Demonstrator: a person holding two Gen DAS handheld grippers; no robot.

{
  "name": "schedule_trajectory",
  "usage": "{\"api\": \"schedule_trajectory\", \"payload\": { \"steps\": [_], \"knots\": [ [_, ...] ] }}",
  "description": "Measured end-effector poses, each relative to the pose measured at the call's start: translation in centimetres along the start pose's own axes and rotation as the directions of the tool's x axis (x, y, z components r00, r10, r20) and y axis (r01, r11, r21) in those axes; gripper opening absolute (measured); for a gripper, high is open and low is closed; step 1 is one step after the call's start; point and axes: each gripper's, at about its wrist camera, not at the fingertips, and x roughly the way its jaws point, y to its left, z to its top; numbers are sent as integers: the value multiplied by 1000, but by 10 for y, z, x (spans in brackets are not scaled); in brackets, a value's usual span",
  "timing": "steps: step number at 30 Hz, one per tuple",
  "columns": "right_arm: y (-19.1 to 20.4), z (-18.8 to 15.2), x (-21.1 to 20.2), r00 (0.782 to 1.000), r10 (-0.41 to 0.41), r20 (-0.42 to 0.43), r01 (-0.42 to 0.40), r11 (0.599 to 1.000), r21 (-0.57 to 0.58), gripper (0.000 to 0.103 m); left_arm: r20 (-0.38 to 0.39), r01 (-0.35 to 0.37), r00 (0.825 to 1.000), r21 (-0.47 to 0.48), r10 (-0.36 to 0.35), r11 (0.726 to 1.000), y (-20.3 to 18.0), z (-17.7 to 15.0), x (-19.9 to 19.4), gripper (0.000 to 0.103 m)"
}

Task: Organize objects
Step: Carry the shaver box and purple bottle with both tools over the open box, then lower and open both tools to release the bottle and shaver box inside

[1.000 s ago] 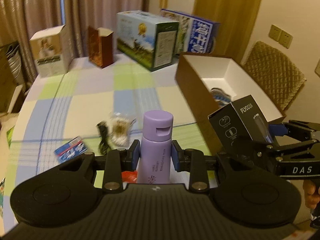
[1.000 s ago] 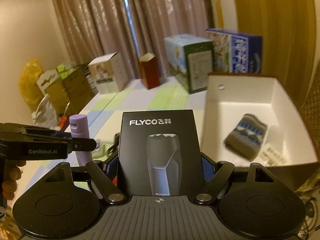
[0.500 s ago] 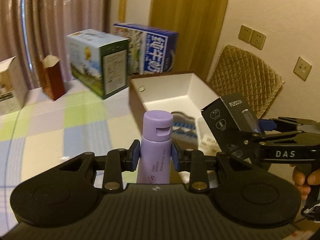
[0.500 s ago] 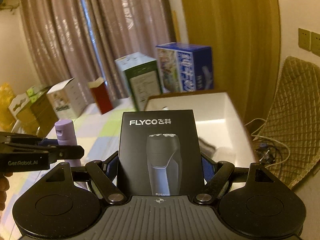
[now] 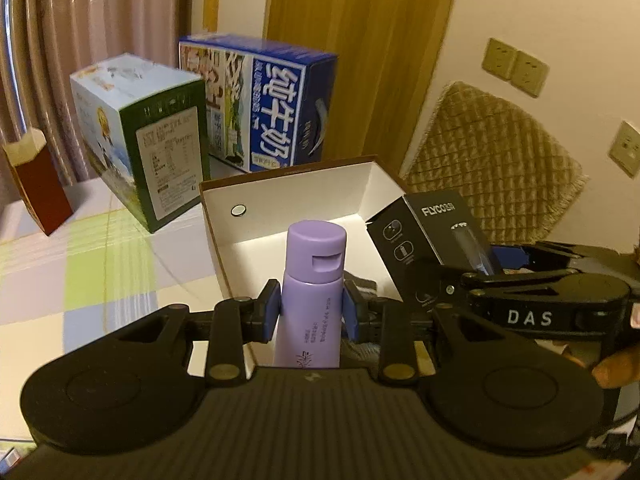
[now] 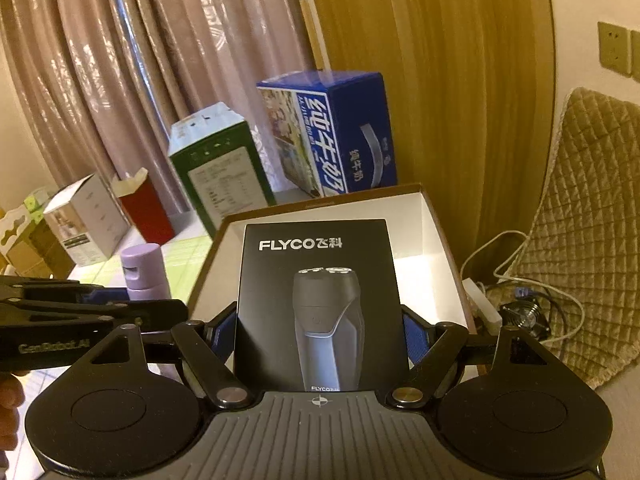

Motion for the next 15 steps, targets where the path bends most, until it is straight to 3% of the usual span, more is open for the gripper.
{"api": "schedule_trajectory", "payload": {
  "steps": [5, 15],
  "knots": [
    [-13, 10, 30, 1000, -12, -12, 12, 1000, 0, 76, -43, -30, 999, -38, 28, 999, 11, 15, 42, 28],
    [-24, 15, 76, 998, -26, -54, 25, 999, -22, 76, -156, -93, 983, 9, 93, 996, 13, 20, 110, 28]
  ]
}}
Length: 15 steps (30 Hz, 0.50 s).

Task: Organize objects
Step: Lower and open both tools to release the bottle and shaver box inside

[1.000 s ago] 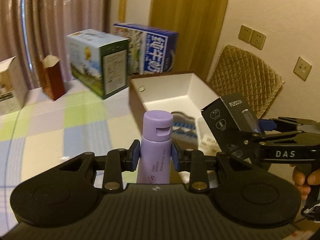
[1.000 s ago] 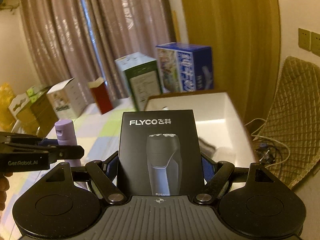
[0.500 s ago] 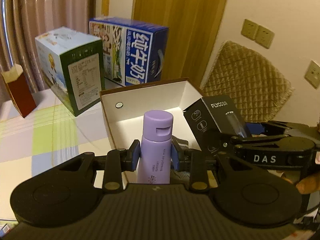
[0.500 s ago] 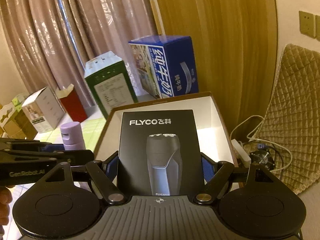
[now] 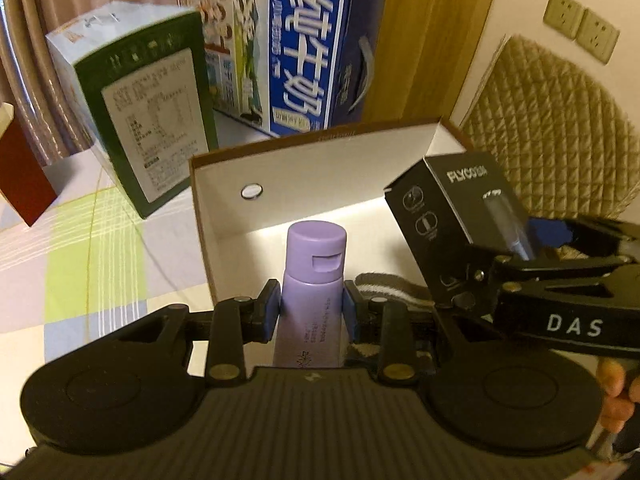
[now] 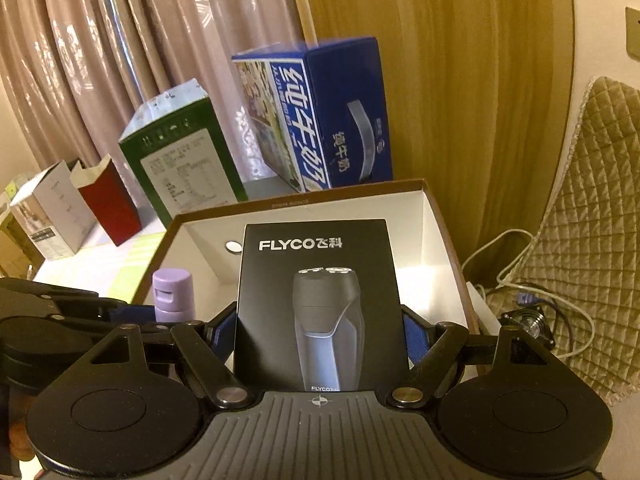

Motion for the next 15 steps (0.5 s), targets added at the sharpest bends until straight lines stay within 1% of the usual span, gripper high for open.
{"api": "schedule_trajectory", "payload": {
  "steps": [4, 11, 13, 14, 15],
  "knots": [
    [-2, 1, 12, 1000, -9, -14, 9, 1000, -2, 76, -17, -14, 1000, 0, 14, 1000, 3, 5, 14, 27],
    [-1, 7, 24, 1000, -10, -13, 10, 1000, -9, 77, 8, -36, 999, 8, 36, 999, 8, 16, 14, 27],
    [0, 9, 23, 1000, -7, 23, 7, 1000, -14, 77, 12, -33, 999, 7, 33, 999, 10, 18, 12, 31],
    [0, 10, 21, 999, -4, 42, 5, 1000, -17, 77, 13, -32, 999, 5, 32, 999, 11, 18, 10, 39],
    [0, 12, 19, 999, 0, 48, 1, 1000, -18, 77, 15, -35, 999, 3, 35, 999, 12, 18, 9, 44]
  ]
}}
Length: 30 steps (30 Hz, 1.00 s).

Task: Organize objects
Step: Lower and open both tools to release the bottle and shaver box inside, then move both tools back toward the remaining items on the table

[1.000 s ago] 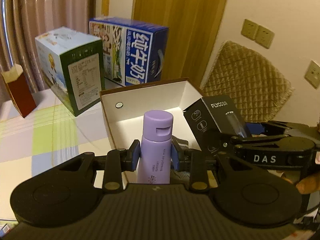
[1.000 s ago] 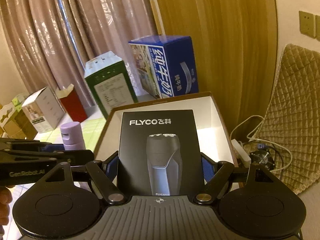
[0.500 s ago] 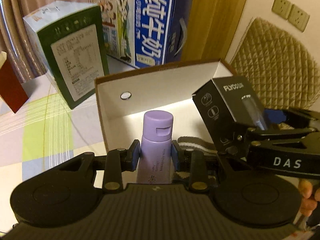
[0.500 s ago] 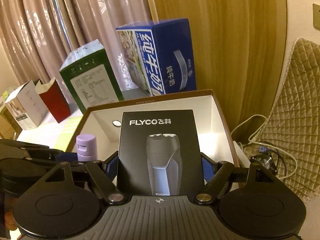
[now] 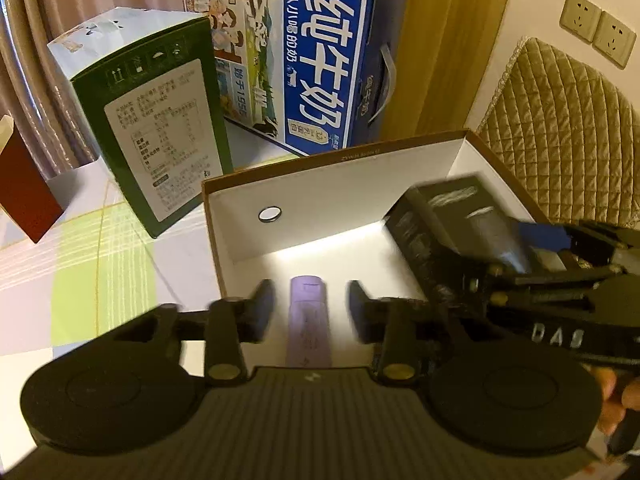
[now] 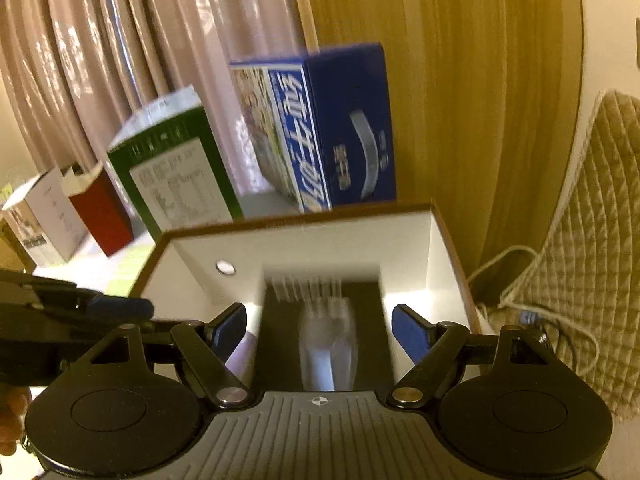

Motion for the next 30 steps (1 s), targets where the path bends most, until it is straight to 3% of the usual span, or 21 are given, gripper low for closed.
{"api": "schedule_trajectory", "payload": {
  "steps": [6, 20, 30],
  "knots": [
    [-1, 4, -20, 1000, 3, 16, -3, 1000, -1, 78, 27, 12, 1000, 5, -13, 1000, 5, -2, -15, 56],
    [-1, -35, -92, 1000, 17, 17, -17, 999, 39, 99, 75, 60, 995, -3, -60, 998, -1, -27, -72, 86],
    [8, -53, -127, 1000, 12, 5, -12, 997, 79, 101, 74, 61, 995, 3, -61, 998, -12, -57, -115, 91]
  ]
}}
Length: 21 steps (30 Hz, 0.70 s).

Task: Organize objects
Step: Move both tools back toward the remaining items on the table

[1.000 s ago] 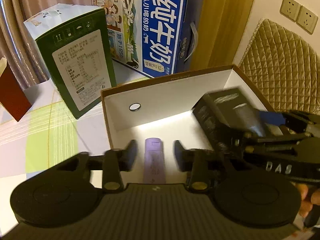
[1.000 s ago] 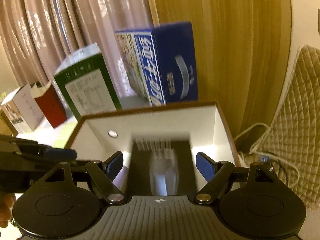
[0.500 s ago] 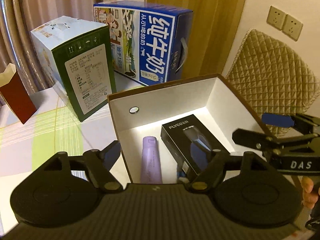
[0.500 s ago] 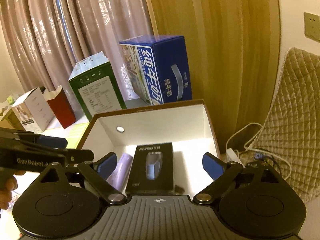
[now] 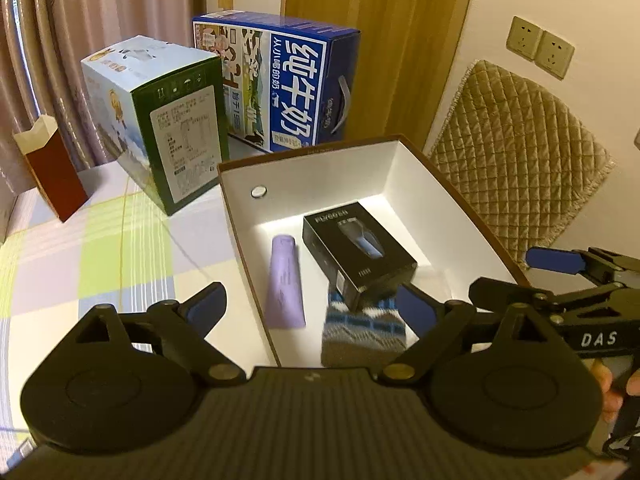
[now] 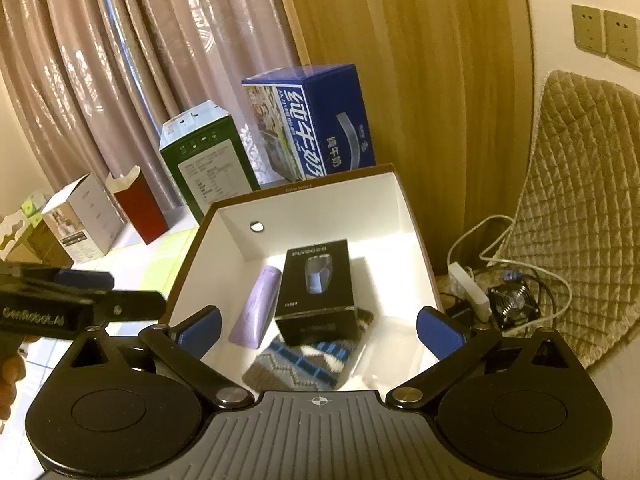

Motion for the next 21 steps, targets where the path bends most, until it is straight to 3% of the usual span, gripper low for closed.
{"api": "schedule_trajectory", "payload": {
  "steps": [21],
  "knots": [
    [32, -40, -55, 1000, 17, -9, -16, 999, 36, 101, -16, -35, 999, -109, 33, 993, 13, -71, -72, 92]
  ]
}}
